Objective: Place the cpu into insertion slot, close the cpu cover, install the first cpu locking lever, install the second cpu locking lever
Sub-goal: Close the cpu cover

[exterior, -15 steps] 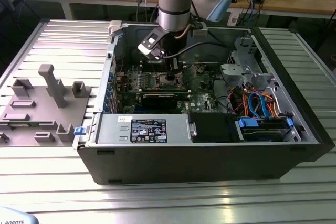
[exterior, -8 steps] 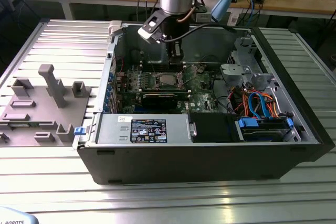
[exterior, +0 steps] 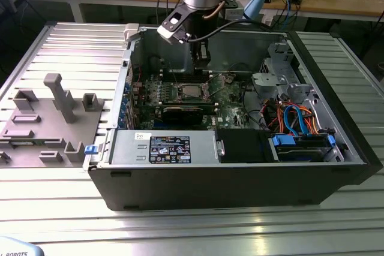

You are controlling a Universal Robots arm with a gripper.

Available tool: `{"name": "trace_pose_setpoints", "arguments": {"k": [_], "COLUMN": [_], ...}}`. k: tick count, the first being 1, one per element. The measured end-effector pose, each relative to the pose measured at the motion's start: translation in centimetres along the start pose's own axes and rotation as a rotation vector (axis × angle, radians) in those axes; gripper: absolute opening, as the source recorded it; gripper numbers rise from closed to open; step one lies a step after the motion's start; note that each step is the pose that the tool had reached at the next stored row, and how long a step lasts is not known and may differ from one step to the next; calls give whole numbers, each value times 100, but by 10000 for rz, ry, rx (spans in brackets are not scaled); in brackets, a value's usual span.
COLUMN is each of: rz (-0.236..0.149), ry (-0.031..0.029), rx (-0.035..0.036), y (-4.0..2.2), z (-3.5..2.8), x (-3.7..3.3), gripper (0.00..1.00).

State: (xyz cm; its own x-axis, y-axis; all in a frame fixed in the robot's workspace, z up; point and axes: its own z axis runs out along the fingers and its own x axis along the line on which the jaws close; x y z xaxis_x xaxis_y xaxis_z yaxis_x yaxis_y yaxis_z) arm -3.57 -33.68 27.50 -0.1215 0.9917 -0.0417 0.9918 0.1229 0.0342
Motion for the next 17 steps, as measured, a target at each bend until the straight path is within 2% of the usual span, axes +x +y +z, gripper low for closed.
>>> {"name": "trace_pose_setpoints", "arguments": {"k": [17], "rz": [0], "ry": [2], "rx": [0], "y": [61], "z": [2], "x": [-8], "gripper": [11]}}
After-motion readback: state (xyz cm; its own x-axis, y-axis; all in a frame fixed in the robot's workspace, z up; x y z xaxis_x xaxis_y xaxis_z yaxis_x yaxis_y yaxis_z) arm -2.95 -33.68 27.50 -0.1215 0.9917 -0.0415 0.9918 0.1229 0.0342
